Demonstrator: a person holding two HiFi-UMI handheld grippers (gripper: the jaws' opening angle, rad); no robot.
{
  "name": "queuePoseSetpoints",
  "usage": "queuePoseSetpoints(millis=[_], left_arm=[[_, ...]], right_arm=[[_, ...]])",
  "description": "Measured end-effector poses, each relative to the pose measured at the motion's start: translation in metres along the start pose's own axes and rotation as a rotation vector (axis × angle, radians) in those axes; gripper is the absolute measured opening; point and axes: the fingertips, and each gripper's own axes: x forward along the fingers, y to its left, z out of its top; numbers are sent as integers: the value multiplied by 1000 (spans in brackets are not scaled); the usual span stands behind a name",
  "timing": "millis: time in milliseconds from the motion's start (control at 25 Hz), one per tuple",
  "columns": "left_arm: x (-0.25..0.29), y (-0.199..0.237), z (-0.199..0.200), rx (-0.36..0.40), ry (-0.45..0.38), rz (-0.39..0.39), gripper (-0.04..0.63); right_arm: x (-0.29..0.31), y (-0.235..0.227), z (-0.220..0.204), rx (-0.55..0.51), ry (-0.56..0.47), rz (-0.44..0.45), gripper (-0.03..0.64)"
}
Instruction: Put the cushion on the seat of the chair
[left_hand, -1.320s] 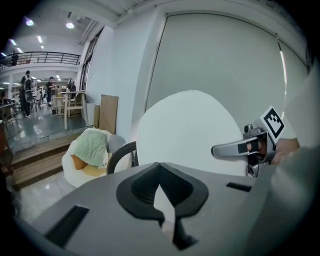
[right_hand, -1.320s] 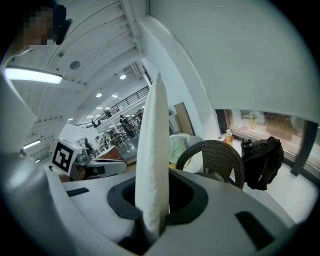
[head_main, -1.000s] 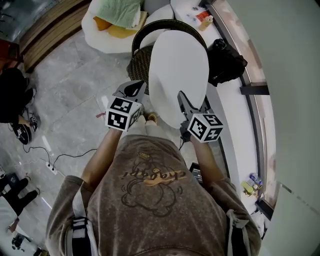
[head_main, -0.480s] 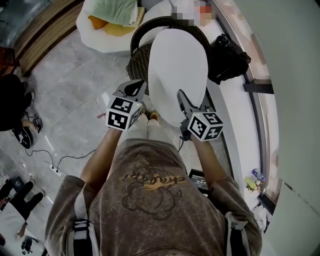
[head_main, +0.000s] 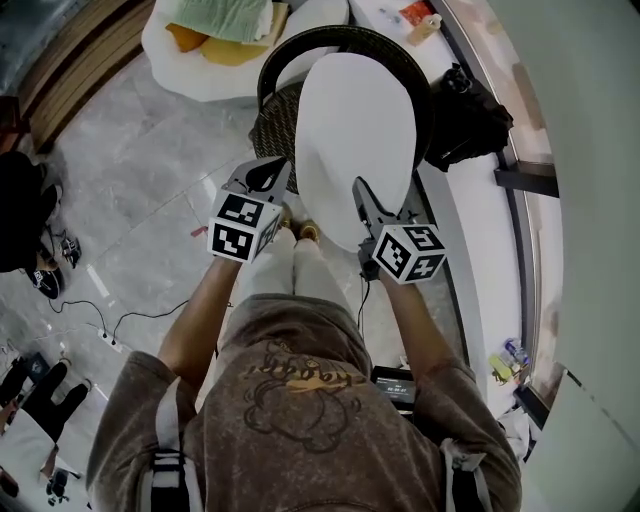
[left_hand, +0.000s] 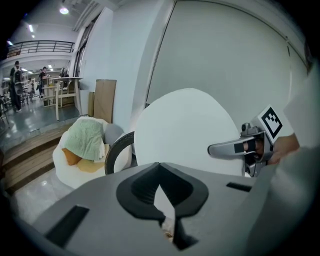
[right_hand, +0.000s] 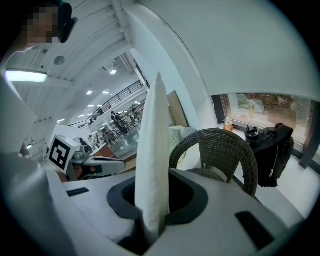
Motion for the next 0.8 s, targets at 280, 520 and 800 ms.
queuePoseSetpoints(millis=[280,520,800], left_arm=[[32,26,-20,-32,28,6,3],[59,42,-42,-48,56,-3,5],[93,52,-66,-70,83,-27,3]], right_arm=[[32,-19,-15,24,14,-11,72],[59,-35,-29,36,16,-12,72],[93,-53,-51,52,35,-15,72]])
